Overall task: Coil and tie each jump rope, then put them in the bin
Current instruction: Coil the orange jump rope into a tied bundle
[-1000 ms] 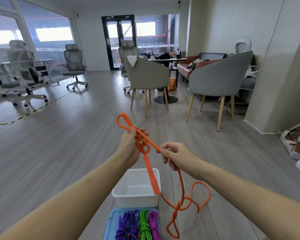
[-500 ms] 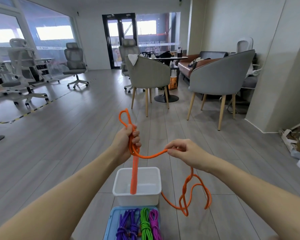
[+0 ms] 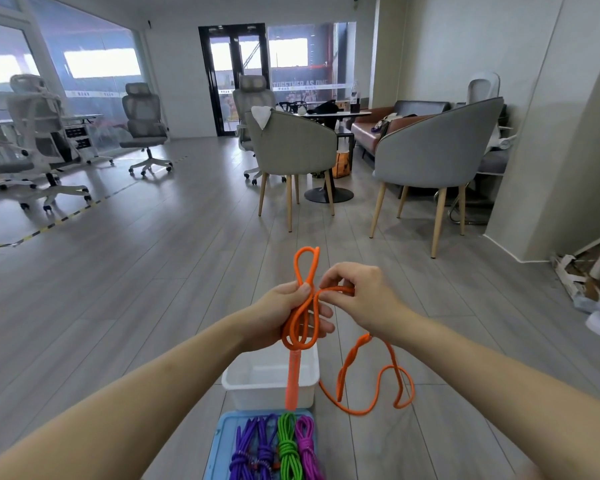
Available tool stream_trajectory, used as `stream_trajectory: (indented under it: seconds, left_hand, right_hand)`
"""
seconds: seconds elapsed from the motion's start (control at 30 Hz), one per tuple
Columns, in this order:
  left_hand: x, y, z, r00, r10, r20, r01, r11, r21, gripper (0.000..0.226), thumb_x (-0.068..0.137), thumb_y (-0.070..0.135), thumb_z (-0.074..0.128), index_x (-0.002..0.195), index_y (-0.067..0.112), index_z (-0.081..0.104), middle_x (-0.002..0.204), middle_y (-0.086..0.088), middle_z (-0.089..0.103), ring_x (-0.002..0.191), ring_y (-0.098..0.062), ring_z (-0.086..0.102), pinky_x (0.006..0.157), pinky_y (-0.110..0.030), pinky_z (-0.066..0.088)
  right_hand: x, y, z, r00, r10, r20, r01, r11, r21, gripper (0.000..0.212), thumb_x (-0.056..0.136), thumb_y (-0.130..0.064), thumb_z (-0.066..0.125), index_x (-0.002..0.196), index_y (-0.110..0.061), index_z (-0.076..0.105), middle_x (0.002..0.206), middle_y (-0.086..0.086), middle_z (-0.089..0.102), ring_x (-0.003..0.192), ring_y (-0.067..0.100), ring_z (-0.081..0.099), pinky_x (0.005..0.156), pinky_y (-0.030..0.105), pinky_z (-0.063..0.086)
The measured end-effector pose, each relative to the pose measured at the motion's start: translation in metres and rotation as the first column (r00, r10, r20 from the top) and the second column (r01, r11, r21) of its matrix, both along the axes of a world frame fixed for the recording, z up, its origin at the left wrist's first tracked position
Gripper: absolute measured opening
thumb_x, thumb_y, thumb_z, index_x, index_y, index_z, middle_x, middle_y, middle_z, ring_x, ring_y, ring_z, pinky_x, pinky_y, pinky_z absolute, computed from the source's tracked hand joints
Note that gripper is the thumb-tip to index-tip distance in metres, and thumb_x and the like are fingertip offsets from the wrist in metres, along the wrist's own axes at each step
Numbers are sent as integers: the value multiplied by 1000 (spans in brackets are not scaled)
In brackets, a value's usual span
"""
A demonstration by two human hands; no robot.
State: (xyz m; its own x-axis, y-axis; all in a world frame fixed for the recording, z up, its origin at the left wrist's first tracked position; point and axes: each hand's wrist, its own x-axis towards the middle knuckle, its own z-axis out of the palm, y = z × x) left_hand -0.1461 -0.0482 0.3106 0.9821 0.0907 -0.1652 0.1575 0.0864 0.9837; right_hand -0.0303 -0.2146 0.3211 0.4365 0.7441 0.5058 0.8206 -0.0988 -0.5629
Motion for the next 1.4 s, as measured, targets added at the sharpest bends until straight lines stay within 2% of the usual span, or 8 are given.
stream_trajectory:
  seconds: [0.27,0.53,0.63,0.73,0.83,0.97,1.17,1.4]
  left_hand:
    - [-2,7,2,974,-215,-65,215,977,3,18,111,20,41,118,7,52,87,-5,58,79,-19,60,106,-52,51]
    - [-1,8,1,958,-268,-103,275,959,61,15,108,7,41,117,6,53,95,-7,64,99,-26,68,110,-53,48]
    - [2,2,1,976,-200,-84,198,980,-22,15,107,7,40,118,9,51,85,-4,57,76,-17,59,89,-41,58]
    - [5,-2,5,990,-98,-98,96,995,-23,5,103,12,43,104,14,47,71,2,40,59,-11,30,52,-22,37]
    - [6,-2,10,990,-97,-102,103,993,58,11,107,19,45,97,18,42,69,3,31,57,-10,22,47,-19,26]
    - [4,0,16,978,-184,-96,193,977,91,20,109,32,48,94,19,46,69,3,31,55,-9,24,46,-17,30]
    - [-2,12,31,995,-85,59,88,994,-66,20,106,34,48,94,18,47,68,3,32,53,-10,31,52,-21,43]
    - [1,7,21,986,92,141,-68,984,-162,20,108,34,45,95,18,46,71,1,37,56,-11,33,54,-23,42]
  right_hand:
    - [3,0,-3,996,-25,88,33,996,-86,16,89,-31,79,89,-35,64,83,-20,62,80,-5,59,66,14,44]
    - [5,-1,-10,997,-64,39,67,994,-88,28,85,-41,80,88,-30,55,82,-10,64,68,3,60,63,24,55]
    - [10,1,-10,999,-52,-5,52,995,-80,25,89,-37,77,91,-31,53,80,-7,61,64,4,54,60,21,49]
    - [19,-2,-9,999,20,-34,-24,994,-110,13,98,-29,68,99,-28,55,77,-2,62,65,11,55,61,22,48]
    - [34,-9,-11,1000,6,7,-5,992,-128,6,101,-29,64,97,-24,61,73,-4,61,66,11,56,61,24,49]
    - [54,-16,-15,987,-147,66,153,982,-112,28,95,-48,64,84,-22,64,68,-5,59,63,12,56,60,34,49]
    - [70,-28,-17,903,-365,-226,374,927,-2,39,100,-50,57,77,-19,60,60,-1,52,54,14,47,53,38,39]
    - [42,-1,-15,797,-303,-522,369,929,23,23,106,-19,49,97,-19,69,70,0,62,54,13,46,51,28,39]
